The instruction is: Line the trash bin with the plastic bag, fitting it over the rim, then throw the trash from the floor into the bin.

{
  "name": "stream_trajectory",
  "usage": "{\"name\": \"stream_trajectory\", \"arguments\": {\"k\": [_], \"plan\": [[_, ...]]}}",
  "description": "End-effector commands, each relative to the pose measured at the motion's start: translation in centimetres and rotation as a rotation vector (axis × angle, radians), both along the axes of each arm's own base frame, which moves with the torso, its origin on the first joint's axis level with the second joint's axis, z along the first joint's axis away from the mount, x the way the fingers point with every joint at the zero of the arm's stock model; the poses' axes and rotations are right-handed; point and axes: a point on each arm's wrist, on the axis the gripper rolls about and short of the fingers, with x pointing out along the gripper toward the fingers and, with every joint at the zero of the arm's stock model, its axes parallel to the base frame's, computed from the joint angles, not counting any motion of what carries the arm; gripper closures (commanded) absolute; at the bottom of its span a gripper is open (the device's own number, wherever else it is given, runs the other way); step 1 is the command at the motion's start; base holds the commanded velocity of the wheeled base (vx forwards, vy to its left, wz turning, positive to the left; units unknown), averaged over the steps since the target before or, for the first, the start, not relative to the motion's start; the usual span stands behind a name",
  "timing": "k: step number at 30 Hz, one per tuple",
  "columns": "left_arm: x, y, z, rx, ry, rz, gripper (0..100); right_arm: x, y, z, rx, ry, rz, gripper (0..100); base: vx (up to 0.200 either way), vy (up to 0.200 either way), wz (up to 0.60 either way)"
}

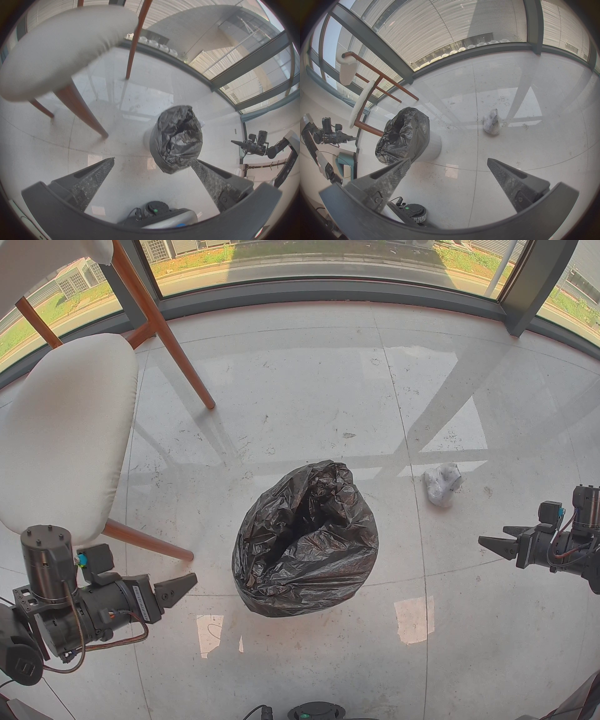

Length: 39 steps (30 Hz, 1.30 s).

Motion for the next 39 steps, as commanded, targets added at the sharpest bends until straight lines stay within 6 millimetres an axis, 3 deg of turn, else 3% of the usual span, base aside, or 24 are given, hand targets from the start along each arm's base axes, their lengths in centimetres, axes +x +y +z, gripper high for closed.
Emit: {"name": "stream_trajectory", "arguments": {"k": [1, 6, 13, 17, 25, 34, 39], "plan": [[1.8, -2.4, -3.6, 0.017, 0.191, -0.038, 0, 0.1, 0.3, -0.3, 0.000, 0.013, 0.012, 0, 0.000, 0.000, 0.00], [4.2, -4.3, -6.2, -0.118, 0.317, 0.056, 0, 0.1, 0.3, -0.3, -0.004, 0.013, 0.004, 0, 0.000, 0.000, 0.00], [5.9, -5.1, -10.7, -0.070, 0.396, 0.160, 0, 0.0, 0.3, -0.3, -0.006, 0.014, 0.000, 0, 0.000, 0.000, 0.00], [6.8, -5.4, -12.2, -0.069, 0.385, 0.183, 0, -0.1, 0.4, -0.5, -0.006, 0.020, 0.004, 0, 0.000, 0.000, 0.00], [7.0, -5.3, -15.3, -0.036, 0.405, 0.217, 0, -0.1, 0.7, -0.6, -0.006, 0.027, 0.015, 0, 0.000, 0.000, 0.00], [7.3, -5.4, -17.6, -0.053, 0.347, 0.229, 0, -0.2, 0.7, -0.8, -0.005, 0.034, 0.014, 0, 0.000, 0.000, 0.00], [7.5, -5.7, -17.1, -0.082, 0.283, 0.217, 0, -0.3, 0.7, -0.9, -0.004, 0.040, 0.015, 0, 0.000, 0.000, 0.00]]}}
